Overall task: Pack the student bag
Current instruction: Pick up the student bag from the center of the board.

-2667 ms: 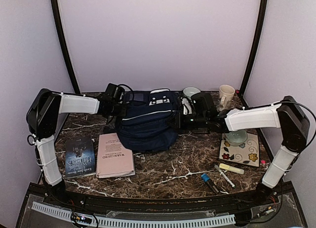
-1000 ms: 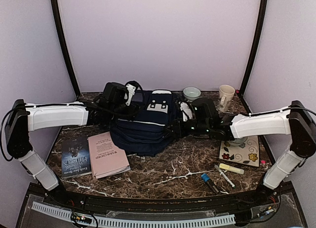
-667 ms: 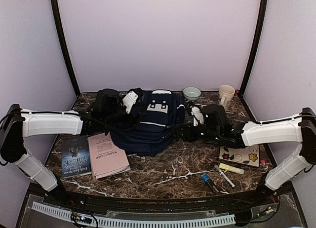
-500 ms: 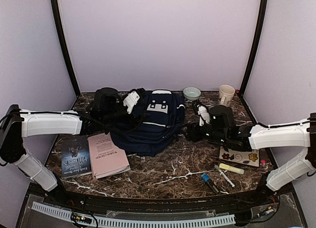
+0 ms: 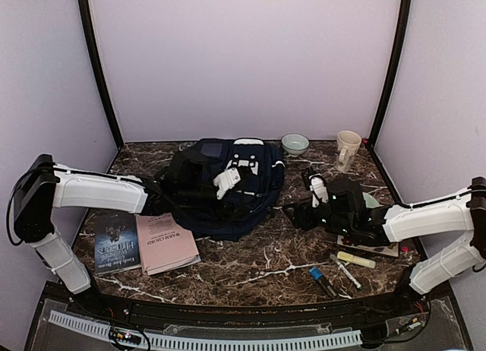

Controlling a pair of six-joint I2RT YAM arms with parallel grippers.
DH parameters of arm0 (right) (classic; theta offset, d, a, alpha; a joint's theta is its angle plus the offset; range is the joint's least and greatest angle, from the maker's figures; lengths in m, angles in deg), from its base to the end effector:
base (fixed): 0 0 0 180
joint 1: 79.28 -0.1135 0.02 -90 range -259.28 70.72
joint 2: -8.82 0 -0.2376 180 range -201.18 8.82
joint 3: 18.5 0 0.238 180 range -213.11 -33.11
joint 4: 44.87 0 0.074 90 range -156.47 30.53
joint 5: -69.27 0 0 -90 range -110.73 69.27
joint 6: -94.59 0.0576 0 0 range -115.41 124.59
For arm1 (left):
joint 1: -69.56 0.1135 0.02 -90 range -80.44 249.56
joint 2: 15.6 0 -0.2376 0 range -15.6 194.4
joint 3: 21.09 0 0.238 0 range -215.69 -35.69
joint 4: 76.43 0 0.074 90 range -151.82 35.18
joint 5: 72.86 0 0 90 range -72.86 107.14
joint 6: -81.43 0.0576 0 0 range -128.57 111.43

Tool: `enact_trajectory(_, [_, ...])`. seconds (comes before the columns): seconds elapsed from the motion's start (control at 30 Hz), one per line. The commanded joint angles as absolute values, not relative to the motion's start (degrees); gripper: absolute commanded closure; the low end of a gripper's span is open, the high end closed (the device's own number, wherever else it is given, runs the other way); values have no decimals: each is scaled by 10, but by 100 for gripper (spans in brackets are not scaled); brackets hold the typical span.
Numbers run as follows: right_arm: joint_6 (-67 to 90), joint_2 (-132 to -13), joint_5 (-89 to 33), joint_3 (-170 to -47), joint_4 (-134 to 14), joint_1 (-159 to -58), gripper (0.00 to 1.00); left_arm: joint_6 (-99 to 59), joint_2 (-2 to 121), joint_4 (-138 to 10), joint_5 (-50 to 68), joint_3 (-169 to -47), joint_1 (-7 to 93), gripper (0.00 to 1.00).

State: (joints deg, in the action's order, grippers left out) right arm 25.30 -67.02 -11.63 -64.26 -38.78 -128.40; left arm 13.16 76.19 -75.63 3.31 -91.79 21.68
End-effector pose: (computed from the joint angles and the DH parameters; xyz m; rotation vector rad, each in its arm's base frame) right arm 0.1950 0.2113 0.1714 -0.3977 2.0001 0.6242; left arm 0.2380 -0.2837 0.2169 1.2588 1.5276 -0.5347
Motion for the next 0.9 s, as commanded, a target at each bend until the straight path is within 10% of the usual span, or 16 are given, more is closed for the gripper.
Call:
enact_trajectory(0.0, [232,-687,-100,-625,-332,-1283,38,130,822,-728,92,-953,176,28])
enact_trajectory(0.87, [216,-734,-55,-634,-344,-1277,40,163,962,-752,443,-1033,97,51])
